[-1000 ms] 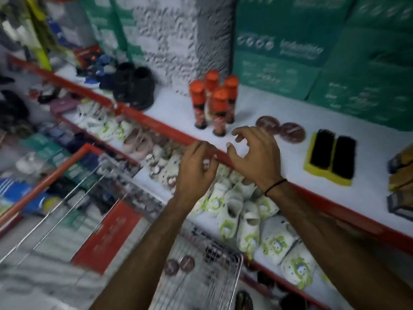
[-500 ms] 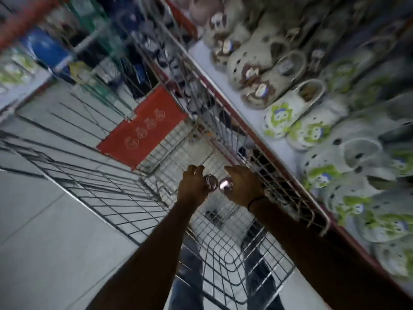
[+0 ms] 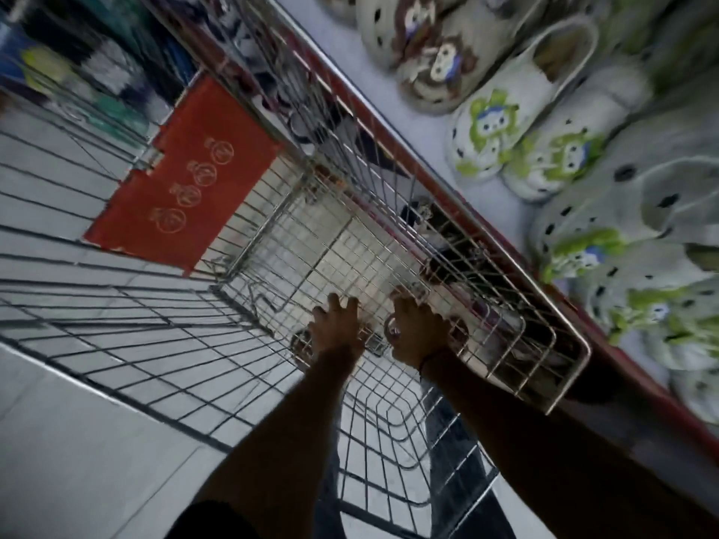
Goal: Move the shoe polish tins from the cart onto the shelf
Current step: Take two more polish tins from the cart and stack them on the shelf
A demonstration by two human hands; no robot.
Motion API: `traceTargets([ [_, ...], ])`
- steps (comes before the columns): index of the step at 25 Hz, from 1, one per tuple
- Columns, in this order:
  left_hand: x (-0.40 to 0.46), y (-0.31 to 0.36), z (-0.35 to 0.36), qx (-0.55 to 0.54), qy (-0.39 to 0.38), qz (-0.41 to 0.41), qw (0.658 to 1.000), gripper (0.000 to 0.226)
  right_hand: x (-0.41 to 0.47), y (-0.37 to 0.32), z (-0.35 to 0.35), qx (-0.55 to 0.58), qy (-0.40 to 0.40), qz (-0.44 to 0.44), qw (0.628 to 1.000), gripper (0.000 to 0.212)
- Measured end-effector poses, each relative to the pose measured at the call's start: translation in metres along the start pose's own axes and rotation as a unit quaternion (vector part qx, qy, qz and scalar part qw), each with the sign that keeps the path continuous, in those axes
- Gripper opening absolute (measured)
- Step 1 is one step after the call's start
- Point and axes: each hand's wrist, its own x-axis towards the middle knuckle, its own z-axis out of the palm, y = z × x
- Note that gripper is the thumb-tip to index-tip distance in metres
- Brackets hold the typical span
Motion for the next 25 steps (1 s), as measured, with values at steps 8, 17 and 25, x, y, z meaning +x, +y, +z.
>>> traceTargets([
  [8,-0.074,-0.017,-0.129,-0.069,0.144,0.012,0.987,0.069,-0.066,-0.042,-0.097,0.040,0.117,-0.059,0.990,0.080],
  [17,-0.207,0.034,-0.372,-0.172,0.469,0.217,0.839,0.068,-0.218,-0.061,-0.358,0.181,0.474,-0.179,0.843,0.065],
  [25,-0.260,0.246,-0.437,-0.108,0.471,0.446,0.754,0.049,-0.355,0.090,-0.437,0.103,0.619,0.032,0.778,0.070],
])
